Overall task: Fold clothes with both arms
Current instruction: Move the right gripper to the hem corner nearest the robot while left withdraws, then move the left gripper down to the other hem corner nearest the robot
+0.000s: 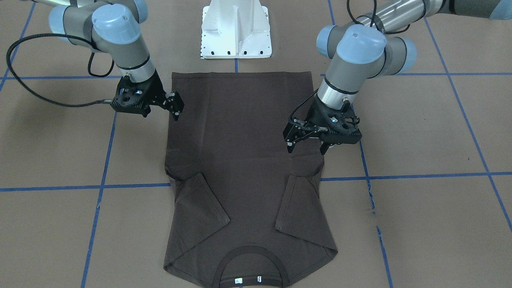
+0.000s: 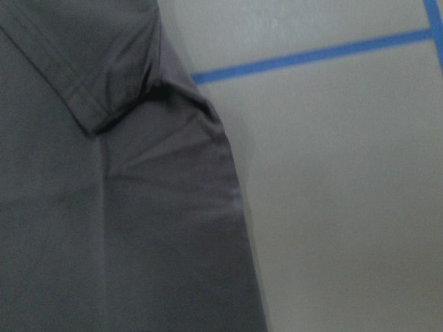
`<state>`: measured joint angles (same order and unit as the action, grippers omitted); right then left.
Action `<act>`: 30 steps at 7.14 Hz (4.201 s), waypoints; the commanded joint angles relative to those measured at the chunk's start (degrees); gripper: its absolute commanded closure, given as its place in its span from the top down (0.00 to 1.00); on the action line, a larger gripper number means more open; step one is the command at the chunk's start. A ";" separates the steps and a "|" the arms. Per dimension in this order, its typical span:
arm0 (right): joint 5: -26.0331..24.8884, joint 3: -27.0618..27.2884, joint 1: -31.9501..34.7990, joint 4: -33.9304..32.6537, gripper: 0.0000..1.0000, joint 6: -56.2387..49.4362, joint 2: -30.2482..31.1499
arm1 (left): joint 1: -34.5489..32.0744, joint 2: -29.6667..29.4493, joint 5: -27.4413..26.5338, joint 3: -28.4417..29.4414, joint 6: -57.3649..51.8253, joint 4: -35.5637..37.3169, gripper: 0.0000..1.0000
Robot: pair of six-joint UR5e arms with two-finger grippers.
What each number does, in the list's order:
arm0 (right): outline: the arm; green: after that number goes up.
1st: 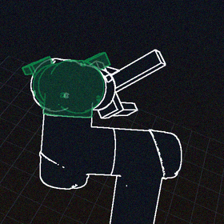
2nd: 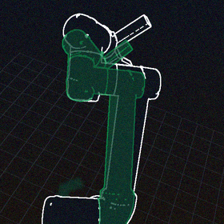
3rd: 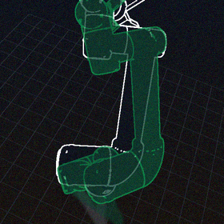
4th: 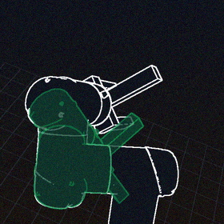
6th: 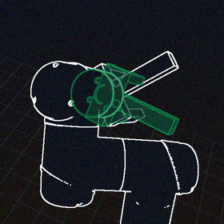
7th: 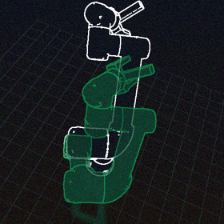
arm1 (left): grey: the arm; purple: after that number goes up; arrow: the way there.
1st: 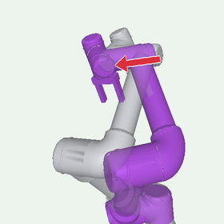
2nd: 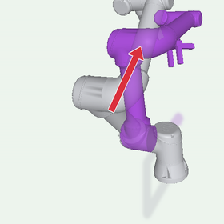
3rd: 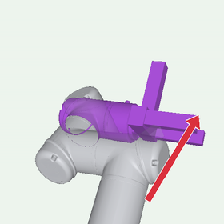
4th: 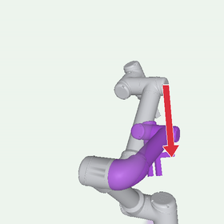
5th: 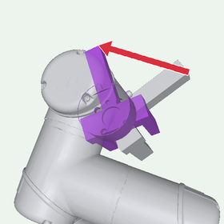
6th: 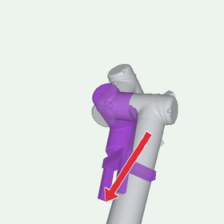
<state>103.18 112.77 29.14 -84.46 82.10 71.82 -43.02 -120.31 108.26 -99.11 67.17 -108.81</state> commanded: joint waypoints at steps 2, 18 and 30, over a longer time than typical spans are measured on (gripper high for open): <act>-17.82 5.09 -22.15 7.64 1.00 16.31 9.82 | 0.74 6.67 0.02 -7.94 0.23 1.23 1.00; -15.11 5.53 -23.78 8.70 0.17 16.25 13.35 | 0.65 7.80 -0.42 -7.15 -0.38 1.06 1.00; -14.58 10.62 -20.44 9.32 0.00 16.34 13.26 | 24.69 25.26 -13.90 -26.20 37.37 1.32 1.00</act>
<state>88.43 122.28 8.30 -75.25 98.54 85.10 -25.04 -100.55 100.21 -120.69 97.99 -107.67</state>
